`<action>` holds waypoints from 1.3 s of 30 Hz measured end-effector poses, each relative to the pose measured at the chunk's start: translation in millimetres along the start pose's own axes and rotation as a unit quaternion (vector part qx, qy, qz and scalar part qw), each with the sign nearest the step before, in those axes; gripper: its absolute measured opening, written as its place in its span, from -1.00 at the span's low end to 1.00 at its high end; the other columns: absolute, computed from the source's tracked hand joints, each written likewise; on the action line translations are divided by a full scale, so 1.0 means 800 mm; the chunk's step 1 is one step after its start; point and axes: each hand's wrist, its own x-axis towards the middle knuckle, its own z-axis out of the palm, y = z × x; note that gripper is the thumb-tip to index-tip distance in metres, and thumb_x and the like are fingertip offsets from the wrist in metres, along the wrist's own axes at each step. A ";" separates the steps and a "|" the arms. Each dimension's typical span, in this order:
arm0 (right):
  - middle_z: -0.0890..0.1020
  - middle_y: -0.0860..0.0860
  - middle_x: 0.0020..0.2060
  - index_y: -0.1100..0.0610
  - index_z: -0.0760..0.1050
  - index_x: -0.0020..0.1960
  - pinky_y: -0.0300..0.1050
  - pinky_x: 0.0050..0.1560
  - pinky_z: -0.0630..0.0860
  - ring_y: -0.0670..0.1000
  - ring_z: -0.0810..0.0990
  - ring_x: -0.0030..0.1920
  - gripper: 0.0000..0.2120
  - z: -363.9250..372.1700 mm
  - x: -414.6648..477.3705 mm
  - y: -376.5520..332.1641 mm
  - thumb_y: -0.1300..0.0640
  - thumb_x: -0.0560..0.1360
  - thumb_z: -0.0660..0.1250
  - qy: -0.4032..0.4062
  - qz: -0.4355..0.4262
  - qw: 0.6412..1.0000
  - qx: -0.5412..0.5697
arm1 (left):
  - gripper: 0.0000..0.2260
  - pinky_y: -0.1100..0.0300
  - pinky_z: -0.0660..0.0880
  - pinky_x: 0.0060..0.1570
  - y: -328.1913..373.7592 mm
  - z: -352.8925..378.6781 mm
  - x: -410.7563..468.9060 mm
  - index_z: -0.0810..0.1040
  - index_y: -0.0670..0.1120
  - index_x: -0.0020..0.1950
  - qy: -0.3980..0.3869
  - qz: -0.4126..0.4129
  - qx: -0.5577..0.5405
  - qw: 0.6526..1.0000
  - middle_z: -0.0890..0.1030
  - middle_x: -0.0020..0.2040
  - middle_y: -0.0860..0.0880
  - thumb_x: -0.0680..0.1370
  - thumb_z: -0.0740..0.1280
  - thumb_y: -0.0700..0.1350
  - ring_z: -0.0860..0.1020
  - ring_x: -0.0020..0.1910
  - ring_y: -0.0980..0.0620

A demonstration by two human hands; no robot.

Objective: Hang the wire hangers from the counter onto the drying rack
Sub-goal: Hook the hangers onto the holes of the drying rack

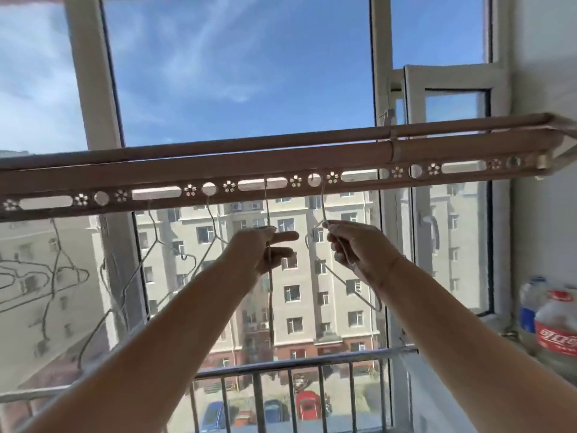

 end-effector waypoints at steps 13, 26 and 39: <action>0.42 0.05 -0.37 0.40 0.44 0.21 -0.34 -0.52 0.20 -0.09 0.31 -0.41 -0.71 0.009 0.063 0.025 0.35 0.52 0.15 0.038 0.011 0.999 -0.006 | -0.83 0.35 0.33 -0.60 -0.013 -0.022 0.077 0.33 -0.27 0.17 -0.001 -0.016 0.014 1.000 0.66 -0.12 -0.11 0.63 0.04 -0.27 0.52 -0.57 0.12; 0.57 0.10 -0.28 0.34 0.49 0.13 -0.23 -0.35 0.41 -0.03 0.48 -0.34 -0.76 -0.015 0.092 0.058 0.23 0.52 0.24 0.034 0.032 0.999 0.003 | -0.85 0.17 0.56 -0.28 -0.052 -0.034 0.120 0.41 -0.22 0.09 0.035 -0.011 -0.051 0.998 0.62 -0.14 -0.18 0.62 0.18 -0.15 0.60 -0.25 -0.05; 0.57 0.02 -0.23 0.13 0.49 -0.03 -0.17 -0.19 0.41 -0.05 0.54 -0.21 -0.89 -0.105 0.056 0.150 0.11 0.49 0.30 0.075 0.078 0.994 -0.021 | -0.86 0.17 0.43 -0.16 -0.167 -0.084 0.086 0.47 -0.07 -0.13 0.143 0.015 0.001 0.990 0.47 -0.23 -0.01 0.59 0.23 -0.06 0.47 -0.24 0.05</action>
